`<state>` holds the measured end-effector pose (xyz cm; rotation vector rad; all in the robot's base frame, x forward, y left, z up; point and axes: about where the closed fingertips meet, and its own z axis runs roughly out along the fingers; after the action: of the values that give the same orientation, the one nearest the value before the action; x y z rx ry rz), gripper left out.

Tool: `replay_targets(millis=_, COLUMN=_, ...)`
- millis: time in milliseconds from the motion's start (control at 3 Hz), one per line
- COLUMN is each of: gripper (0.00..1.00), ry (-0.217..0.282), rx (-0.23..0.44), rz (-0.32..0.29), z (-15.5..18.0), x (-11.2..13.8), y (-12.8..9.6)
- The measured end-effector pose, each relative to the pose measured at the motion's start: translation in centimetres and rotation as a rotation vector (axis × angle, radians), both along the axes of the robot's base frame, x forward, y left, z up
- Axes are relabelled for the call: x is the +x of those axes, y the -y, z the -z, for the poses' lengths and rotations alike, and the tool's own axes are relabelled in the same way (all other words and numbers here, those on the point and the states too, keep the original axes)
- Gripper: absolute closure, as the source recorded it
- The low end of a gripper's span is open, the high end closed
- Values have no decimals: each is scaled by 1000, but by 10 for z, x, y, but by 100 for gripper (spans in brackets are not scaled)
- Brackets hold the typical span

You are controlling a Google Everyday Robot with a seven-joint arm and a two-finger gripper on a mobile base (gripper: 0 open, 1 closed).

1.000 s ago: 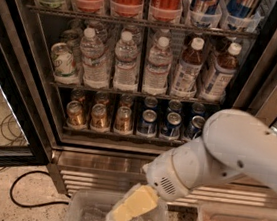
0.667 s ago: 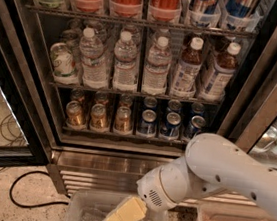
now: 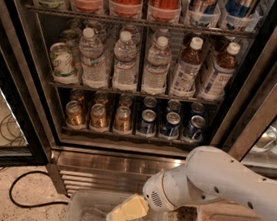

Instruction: Pick pepsi can from bottom shelf of fridge

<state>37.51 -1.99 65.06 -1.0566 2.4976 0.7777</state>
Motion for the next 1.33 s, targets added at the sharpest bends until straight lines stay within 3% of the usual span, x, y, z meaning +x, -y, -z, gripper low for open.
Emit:
replay_targets(millis=333, gripper=0, ry=58, rx=-27, rz=86, z=-3, x=25, y=5)
replay_targets(millis=667, gripper=0, ry=132, rx=-101, rz=148, z=-7, x=46, y=7)
replay_targets(millis=1000, gripper=0, ry=109, rx=-152, rz=182, z=-1, x=53, y=1)
replay_targets(millis=1333, gripper=0, ry=30, rx=-177, rz=229, z=14, x=45, y=-7)
